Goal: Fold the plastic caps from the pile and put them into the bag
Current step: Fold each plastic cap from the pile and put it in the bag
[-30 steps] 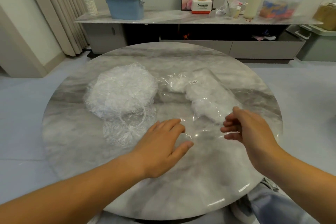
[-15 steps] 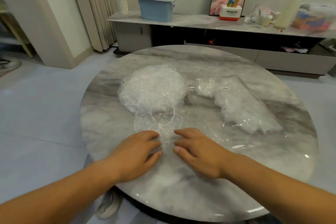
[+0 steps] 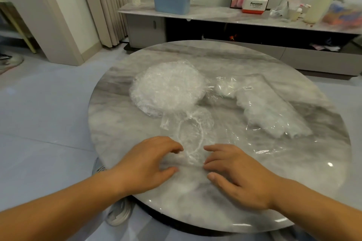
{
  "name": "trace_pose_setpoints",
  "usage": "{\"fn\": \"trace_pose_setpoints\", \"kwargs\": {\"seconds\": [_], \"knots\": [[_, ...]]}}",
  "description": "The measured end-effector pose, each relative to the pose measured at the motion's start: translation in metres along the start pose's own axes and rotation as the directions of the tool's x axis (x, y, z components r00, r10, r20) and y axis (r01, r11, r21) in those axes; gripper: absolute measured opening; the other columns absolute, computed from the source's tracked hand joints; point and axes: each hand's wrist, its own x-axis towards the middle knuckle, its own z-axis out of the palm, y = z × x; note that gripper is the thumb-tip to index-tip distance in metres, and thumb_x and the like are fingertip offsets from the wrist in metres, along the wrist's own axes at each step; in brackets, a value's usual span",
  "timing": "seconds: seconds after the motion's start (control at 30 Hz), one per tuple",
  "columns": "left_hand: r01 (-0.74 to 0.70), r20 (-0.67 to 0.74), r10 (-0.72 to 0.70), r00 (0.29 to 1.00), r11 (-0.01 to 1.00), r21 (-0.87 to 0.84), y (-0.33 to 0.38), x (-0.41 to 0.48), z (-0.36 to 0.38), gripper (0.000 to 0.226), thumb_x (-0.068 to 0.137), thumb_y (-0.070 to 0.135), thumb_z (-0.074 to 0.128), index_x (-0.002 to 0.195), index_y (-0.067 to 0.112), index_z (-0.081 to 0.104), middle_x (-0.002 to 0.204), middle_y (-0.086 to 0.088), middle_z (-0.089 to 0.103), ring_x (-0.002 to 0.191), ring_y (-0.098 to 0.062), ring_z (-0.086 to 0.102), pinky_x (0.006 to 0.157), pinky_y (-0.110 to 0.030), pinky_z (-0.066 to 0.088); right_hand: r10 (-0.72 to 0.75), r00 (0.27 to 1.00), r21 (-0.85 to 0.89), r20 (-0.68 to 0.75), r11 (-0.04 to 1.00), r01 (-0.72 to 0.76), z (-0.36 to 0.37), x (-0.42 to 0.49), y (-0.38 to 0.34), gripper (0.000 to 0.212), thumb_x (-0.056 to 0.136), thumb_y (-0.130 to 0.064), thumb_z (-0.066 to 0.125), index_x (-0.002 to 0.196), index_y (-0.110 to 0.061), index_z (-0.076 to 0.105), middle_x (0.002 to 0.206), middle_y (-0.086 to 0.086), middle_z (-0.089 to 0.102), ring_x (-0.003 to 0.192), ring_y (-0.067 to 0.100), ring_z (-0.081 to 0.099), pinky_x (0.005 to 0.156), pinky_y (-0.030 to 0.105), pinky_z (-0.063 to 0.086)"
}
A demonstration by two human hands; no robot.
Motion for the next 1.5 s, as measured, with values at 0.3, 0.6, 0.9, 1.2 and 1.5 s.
{"fn": "trace_pose_setpoints", "kwargs": {"seconds": [0.3, 0.6, 0.9, 1.2, 1.5], "knots": [[0.043, 0.121, -0.041, 0.992, 0.999, -0.013, 0.011, -0.01, -0.002, 0.04, 0.083, 0.07, 0.057, 0.107, 0.039, 0.063, 0.097, 0.023, 0.062, 0.091, 0.004, 0.057, 0.081, -0.026, 0.051, 0.203, 0.973, 0.474, -0.111, 0.871, -0.128, 0.007, -0.02, -0.014, 0.035, 0.095, -0.04, 0.05, 0.11, -0.022, 0.076, 0.109, -0.018, 0.069, 0.107, 0.003, 0.065, 0.091, 0.017, 0.049], [0.385, 0.107, -0.379, 0.919, 0.811, -0.44, 0.012, 0.001, -0.003, 0.019, 0.081, 0.047, 0.078, 0.091, 0.031, 0.071, 0.081, 0.006, 0.07, 0.071, -0.01, 0.065, 0.073, -0.032, 0.058, 0.35, 0.929, 0.502, -0.122, 0.829, -0.246, 0.002, 0.002, -0.01, 0.019, 0.101, -0.032, 0.057, 0.108, -0.028, 0.075, 0.103, -0.019, 0.069, 0.1, 0.001, 0.063, 0.082, 0.012, 0.045], [0.503, 0.032, -0.509, 0.86, 0.836, -0.219, 0.011, 0.026, -0.001, 0.041, 0.08, 0.059, 0.074, 0.107, 0.031, 0.058, 0.089, 0.009, 0.062, 0.073, -0.003, 0.061, 0.068, -0.021, 0.047, 0.322, 0.945, 0.199, -0.06, 0.931, -0.305, 0.003, 0.023, -0.008, 0.038, 0.104, -0.043, 0.041, 0.115, -0.016, 0.065, 0.118, -0.008, 0.057, 0.105, 0.004, 0.054, 0.092, 0.021, 0.043], [0.566, -0.054, -0.571, 0.819, 0.82, -0.083, 0.007, 0.032, 0.002, 0.043, 0.083, 0.067, 0.064, 0.105, 0.03, 0.055, 0.083, 0.01, 0.062, 0.078, -0.008, 0.061, 0.073, -0.033, 0.054, 0.327, 0.941, 0.086, 0.089, 0.938, -0.335, 0.011, 0.031, -0.008, 0.036, 0.104, -0.052, 0.035, 0.103, -0.025, 0.059, 0.145, -0.001, 0.036, 0.135, 0.015, 0.039, 0.107, 0.027, 0.037], [0.508, -0.109, -0.509, 0.854, 0.861, -0.032, -0.001, 0.033, 0.009, 0.057, 0.082, 0.062, 0.068, 0.126, 0.031, 0.05, 0.12, 0.01, 0.037, 0.119, -0.013, 0.039, 0.108, -0.029, 0.03, 0.366, 0.929, 0.134, 0.058, 0.919, -0.37, -0.003, 0.041, -0.016, 0.037, 0.104, -0.049, 0.039, 0.121, -0.029, 0.065, 0.144, -0.002, 0.039, 0.139, 0.015, 0.033, 0.108, 0.025, 0.031]]}}
